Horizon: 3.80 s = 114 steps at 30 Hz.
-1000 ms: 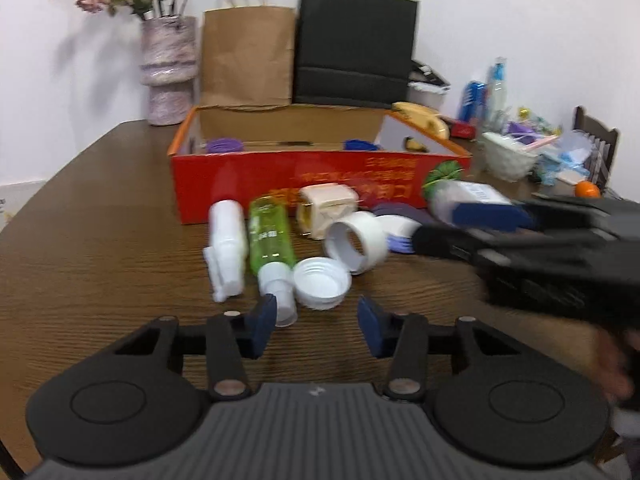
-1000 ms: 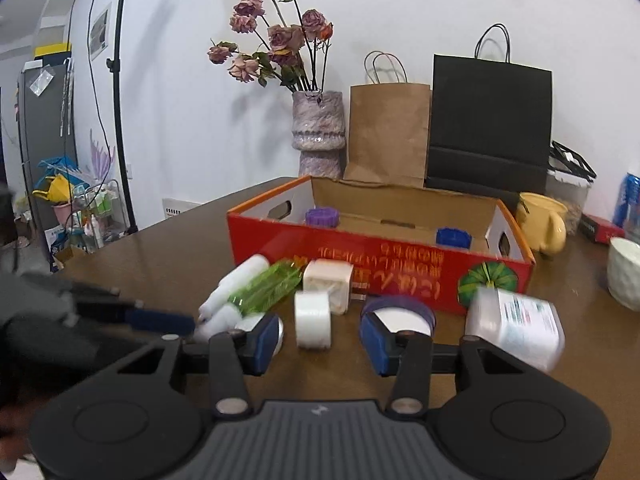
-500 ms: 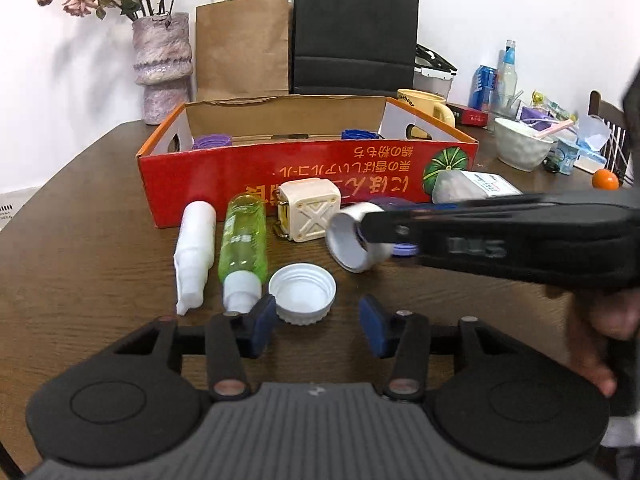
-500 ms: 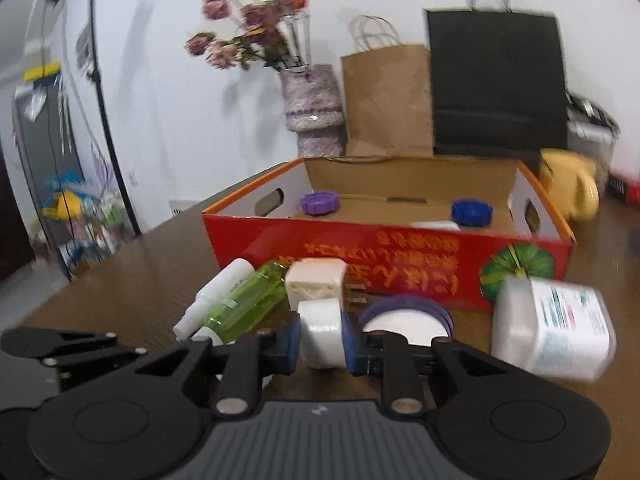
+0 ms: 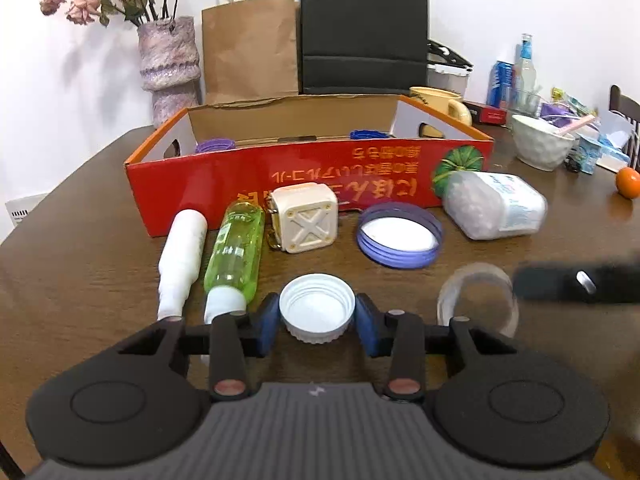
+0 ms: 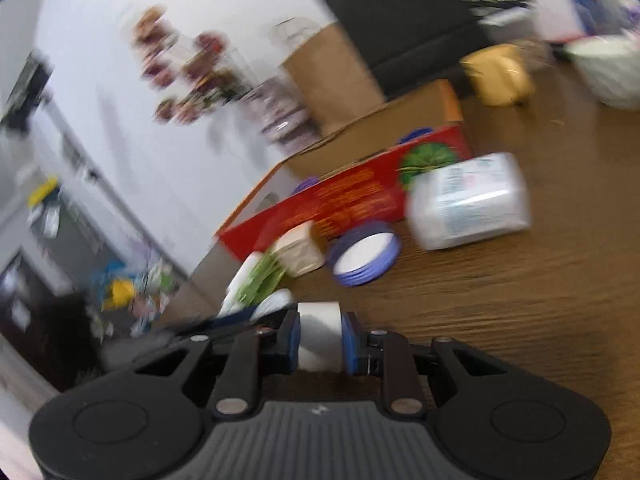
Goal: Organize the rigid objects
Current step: 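Grasp the white bottle cap with the left tool while the right tool grasps the tape roll, then carry the cap and tape roll into the box and open both tools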
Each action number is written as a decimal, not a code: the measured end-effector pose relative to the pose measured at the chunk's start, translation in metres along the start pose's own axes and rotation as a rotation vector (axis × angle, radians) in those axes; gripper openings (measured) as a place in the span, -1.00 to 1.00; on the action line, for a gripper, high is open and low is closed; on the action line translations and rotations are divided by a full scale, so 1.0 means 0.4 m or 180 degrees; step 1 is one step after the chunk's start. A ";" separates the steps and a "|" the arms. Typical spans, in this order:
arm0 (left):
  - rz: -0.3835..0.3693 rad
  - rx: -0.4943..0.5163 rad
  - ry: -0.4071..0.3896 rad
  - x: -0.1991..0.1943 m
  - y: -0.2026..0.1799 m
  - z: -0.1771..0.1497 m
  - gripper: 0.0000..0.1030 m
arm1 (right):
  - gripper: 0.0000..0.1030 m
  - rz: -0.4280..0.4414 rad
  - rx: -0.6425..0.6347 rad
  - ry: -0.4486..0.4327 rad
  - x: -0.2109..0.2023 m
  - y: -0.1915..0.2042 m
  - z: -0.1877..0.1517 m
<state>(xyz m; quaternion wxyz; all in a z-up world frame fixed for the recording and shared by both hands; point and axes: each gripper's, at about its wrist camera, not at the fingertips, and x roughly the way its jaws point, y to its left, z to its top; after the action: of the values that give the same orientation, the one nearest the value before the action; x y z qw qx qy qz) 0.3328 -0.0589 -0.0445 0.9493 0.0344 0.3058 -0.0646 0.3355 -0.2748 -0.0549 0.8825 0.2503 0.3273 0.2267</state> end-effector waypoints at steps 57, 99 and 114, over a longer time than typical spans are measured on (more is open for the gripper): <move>-0.0803 -0.0170 -0.0608 -0.154 0.065 0.247 -0.21 | -0.18 -0.0621 -0.1591 -0.0775 -0.108 0.227 0.192; 0.0335 -0.0152 -0.0790 -0.065 0.061 0.304 0.90 | 0.47 -0.0841 -0.1454 -0.0493 0.027 0.170 0.292; 0.0139 -0.0311 -0.1174 -0.450 0.033 0.056 0.98 | 0.53 -0.0719 -0.1629 -0.0802 -0.245 0.289 0.050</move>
<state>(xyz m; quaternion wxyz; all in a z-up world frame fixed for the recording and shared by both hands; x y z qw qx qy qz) 0.2026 -0.0298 0.0793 0.9910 -0.0176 0.1286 -0.0343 0.2549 -0.2468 0.0719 0.9702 0.0080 0.1733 0.1693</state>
